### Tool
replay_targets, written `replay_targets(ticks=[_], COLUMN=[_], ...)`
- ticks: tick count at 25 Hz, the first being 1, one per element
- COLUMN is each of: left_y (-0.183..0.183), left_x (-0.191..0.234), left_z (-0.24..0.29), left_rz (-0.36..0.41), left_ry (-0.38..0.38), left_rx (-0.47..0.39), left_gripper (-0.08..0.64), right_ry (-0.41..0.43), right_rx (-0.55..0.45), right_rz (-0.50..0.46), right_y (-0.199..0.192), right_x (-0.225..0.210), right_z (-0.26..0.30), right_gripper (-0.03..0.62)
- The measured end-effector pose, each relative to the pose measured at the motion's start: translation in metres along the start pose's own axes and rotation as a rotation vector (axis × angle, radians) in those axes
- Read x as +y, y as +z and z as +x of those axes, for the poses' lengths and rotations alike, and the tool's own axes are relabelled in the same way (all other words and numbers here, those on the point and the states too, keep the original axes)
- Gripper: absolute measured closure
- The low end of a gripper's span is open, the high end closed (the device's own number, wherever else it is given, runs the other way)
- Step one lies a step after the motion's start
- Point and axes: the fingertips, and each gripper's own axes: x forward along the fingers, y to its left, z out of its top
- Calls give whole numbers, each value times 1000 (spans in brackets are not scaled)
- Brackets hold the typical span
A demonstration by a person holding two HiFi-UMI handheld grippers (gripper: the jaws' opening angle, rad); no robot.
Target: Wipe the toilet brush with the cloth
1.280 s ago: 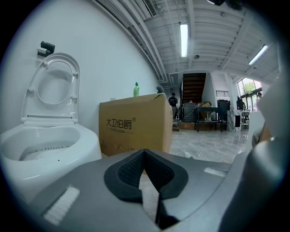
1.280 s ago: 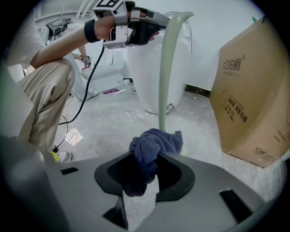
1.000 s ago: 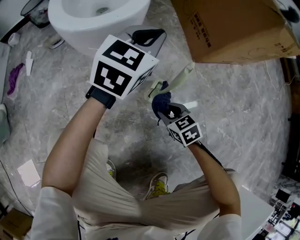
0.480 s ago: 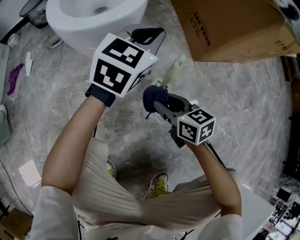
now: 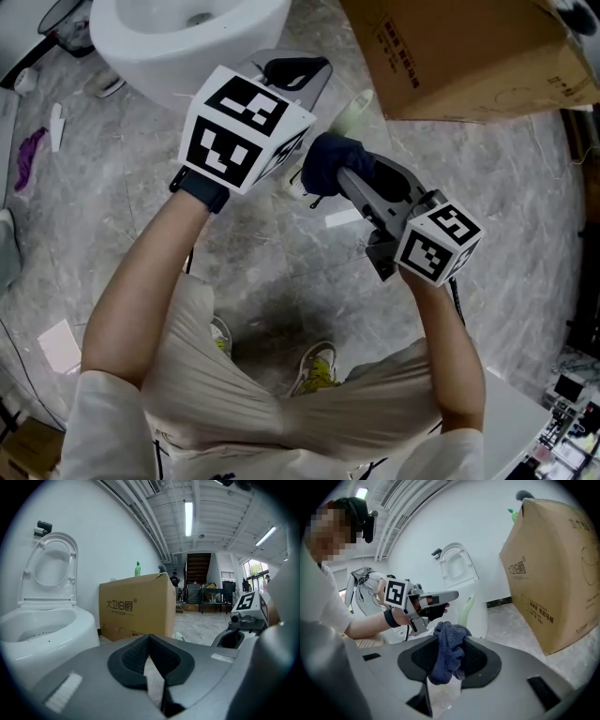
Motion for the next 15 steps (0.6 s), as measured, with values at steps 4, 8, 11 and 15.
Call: replay_targets(ticks=[4, 8, 11, 15], left_y=[1, -1, 0, 8], left_x=[3, 7, 14, 19], left_z=[-2, -5, -11, -12], left_rz=[6, 7, -3, -57], left_ry=[9, 20, 38, 36], left_rx=[5, 13, 4, -33], left_gripper=[563, 563, 563, 563], right_ry=[13, 31, 53, 43], right_rx=[-62, -88, -41, 33], right_rz=[17, 20, 2, -33], right_y=[19, 24, 10, -21], right_x=[3, 8, 16, 16], right_z=[-7, -6, 7, 28], right_gripper=[459, 459, 459, 459])
